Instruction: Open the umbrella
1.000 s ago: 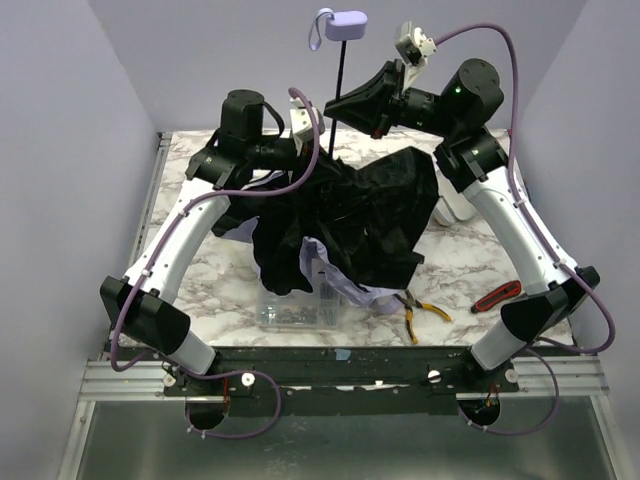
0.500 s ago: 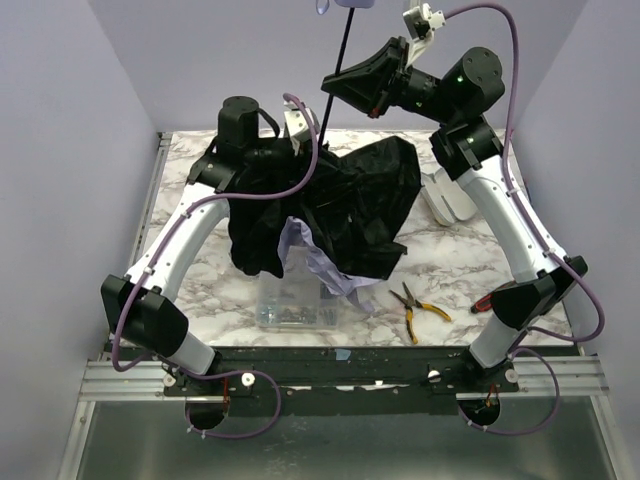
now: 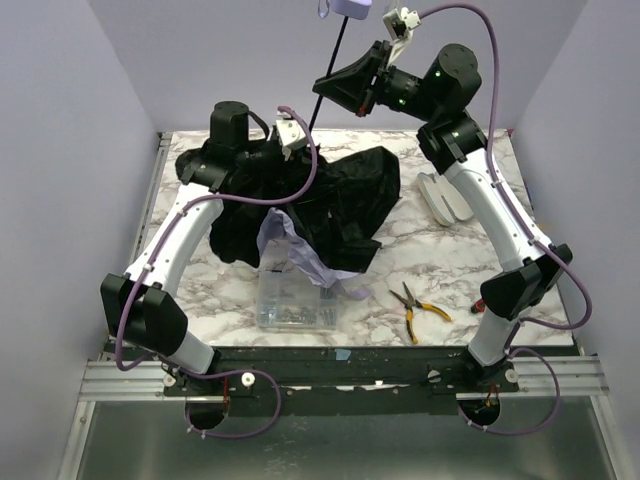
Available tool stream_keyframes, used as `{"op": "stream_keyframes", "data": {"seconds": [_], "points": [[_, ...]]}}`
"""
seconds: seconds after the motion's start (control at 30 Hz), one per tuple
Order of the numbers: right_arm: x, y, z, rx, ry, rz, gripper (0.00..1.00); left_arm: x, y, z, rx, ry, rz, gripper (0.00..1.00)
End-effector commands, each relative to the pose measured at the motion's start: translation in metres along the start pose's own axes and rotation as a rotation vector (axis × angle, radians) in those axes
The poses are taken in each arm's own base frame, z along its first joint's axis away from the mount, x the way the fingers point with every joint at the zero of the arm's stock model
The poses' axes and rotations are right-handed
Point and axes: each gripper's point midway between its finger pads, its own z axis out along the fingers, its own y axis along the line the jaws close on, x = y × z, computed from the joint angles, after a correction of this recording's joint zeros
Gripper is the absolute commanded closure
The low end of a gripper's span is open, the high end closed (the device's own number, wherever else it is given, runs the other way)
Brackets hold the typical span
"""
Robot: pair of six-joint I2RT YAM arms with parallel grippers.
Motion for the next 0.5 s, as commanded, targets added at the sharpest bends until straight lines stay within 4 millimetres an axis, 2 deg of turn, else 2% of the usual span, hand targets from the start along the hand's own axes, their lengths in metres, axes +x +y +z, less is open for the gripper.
{"op": "stream_keyframes", "data": {"seconds": [0.0, 0.23, 0.47], "points": [[-0.122, 0.045, -0.022, -0.018, -0.288, -0.206, 0.99, 0.092, 0.004, -0.018, -0.033, 0.248, -0.113, 0.76], [-0.138, 0.045, -0.031, -0.007, -0.325, -0.232, 0.99, 0.114, 0.019, -0.032, -0.064, 0.3, -0.11, 0.72], [-0.152, 0.049, -0.039, 0.005, -0.363, -0.267, 0.99, 0.138, 0.033, -0.039, -0.086, 0.349, -0.137, 0.73]]}}
